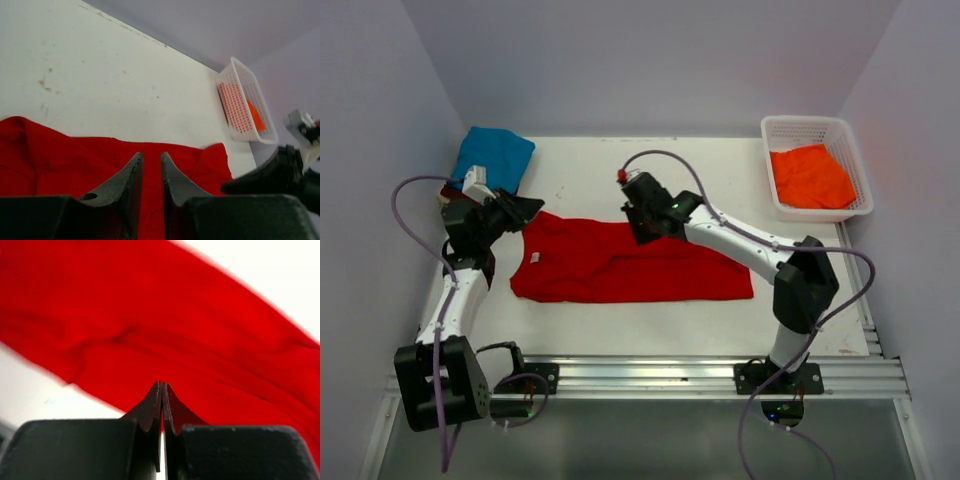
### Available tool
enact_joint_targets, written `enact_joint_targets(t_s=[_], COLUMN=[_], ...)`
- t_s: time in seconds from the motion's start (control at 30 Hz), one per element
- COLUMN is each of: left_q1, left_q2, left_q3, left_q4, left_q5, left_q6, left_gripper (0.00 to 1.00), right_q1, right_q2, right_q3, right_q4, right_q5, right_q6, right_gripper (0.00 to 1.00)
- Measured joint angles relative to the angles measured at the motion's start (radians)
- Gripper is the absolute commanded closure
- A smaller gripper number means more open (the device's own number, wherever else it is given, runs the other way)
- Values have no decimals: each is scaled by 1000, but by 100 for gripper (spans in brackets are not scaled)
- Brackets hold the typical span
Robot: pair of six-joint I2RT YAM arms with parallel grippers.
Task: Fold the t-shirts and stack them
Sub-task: Fold the other side of the tshirt into a rectangle
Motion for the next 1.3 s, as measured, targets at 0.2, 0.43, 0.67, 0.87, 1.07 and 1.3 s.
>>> enact_joint_targets(t_s=[0.2,0.43,0.67,0.87,1.07,1.3], left_q1=[-181,-337,-435,-465,-469,-470], left_q2=[0,37,149,204,218,290], left_q3=[-36,-97,-122,-130,-129,-129], left_q4=[19,18,13,2,-30,-71], left_q5=[-8,-75,-178,-269,-367,-422], left_q6=[7,8,8,8,7,-4], left_gripper=[98,100,100,100,100,100], right_q1=[-182,-268,-413,-448,-470,-488], right_q2=[-98,-103,-156,-160,-133,-77], right_q3=[-165,-323,-441,-448,-447,-447], right_q4=[33,51,101,142,174,191], right_q5=[175,220,218,193,174,142], right_q6=[35,93,116,114,109,105], right_gripper=[100,100,100,100,100,100])
